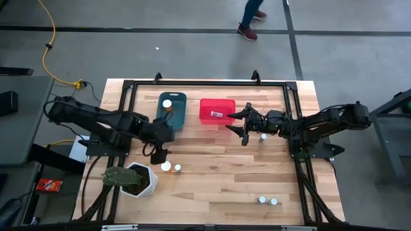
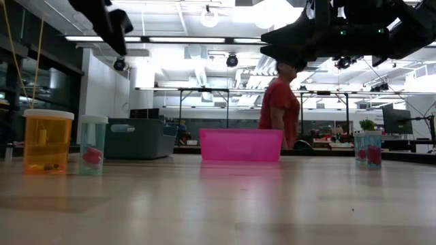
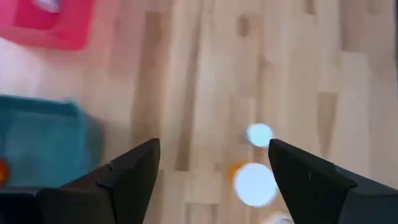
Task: Pick and place medicine bottles into bin by pill shape (circle, oval)
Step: Put the orange capsule bottle into the blue bin
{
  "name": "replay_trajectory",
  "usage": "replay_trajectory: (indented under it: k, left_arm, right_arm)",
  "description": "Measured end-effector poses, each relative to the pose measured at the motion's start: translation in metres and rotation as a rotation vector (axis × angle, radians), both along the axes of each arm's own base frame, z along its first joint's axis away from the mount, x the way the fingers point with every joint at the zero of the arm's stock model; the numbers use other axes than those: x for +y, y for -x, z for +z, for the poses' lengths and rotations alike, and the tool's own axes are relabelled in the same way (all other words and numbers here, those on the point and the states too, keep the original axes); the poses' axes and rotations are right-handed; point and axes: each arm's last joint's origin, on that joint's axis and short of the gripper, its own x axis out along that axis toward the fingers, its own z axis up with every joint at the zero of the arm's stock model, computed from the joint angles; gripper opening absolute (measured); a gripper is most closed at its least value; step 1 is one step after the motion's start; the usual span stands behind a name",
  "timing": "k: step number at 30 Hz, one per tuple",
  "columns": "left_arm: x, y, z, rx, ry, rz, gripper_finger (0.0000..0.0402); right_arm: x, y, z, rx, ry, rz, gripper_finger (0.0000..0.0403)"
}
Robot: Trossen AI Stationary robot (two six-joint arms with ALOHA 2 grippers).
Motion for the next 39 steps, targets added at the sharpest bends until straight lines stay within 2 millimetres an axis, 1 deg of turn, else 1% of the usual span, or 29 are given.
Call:
replay_trajectory:
  k: [3,6,12,18,21,25,36,39]
  left_arm:
    - [-0.012,-0.002,-0.004,0.015,0.006,-0.043,0.0288]
    - [-0.023,-0.004,-0.015,0.081,-0.021,-0.075,0.0288]
    - [-0.043,-0.014,-0.033,0.153,-0.04,-0.113,0.0288]
    - [-0.057,-0.026,-0.058,0.251,-0.059,-0.13,0.0288]
    - [-0.06,-0.032,-0.07,0.301,-0.074,-0.133,0.0288]
    - [-0.062,-0.036,-0.081,0.341,-0.086,-0.132,0.0288]
    - [-0.064,-0.036,-0.081,0.343,-0.055,-0.12,0.0288]
    - [-0.063,-0.034,-0.085,0.345,-0.055,-0.119,0.0288]
  right_arm:
    - [0.0,0.0,0.0,0.0,0.0,0.0,0.022]
    - [0.0,0.0,0.0,0.001,0.0,0.0,0.022]
    - [0.0,0.0,0.0,0.001,0.0,0.0,0.022]
    - [0.0,0.0,0.0,0.001,0.0,0.0,0.022]
    - [0.0,0.0,0.0,0.001,0.0,0.0,0.022]
    - [0.0,0.0,0.0,0.001,0.0,0.0,0.022]
    - [0.0,0.0,-0.001,0.007,-0.001,0.0,0.022]
    - [0.0,0.0,-0.001,0.007,-0.001,0.0,0.022]
